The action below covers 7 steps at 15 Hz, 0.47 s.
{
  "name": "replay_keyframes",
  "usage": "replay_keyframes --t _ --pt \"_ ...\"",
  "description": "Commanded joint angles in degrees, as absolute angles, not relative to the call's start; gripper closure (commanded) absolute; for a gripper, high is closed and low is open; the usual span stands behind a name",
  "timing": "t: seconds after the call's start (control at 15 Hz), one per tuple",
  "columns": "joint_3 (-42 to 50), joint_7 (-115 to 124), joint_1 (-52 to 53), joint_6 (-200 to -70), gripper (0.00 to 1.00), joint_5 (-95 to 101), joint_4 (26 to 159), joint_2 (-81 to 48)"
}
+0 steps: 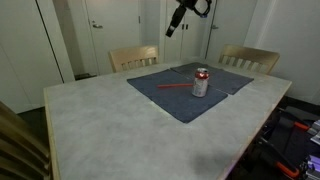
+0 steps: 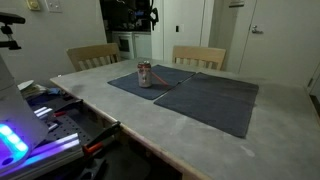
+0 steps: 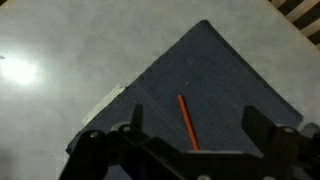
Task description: Put the straw in the can and then put it back on the table again
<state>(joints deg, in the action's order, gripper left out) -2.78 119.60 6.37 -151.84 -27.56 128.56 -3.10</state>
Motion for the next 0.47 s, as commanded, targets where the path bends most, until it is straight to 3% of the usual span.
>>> replay_keyframes --t 0.0,0.4 --pt "-4.02 111.28 5.25 -145.51 0.00 -37.37 128.68 -0.03" --pt "-2.69 108.18 4.75 -133.25 0.00 -44.11 127.82 0.30"
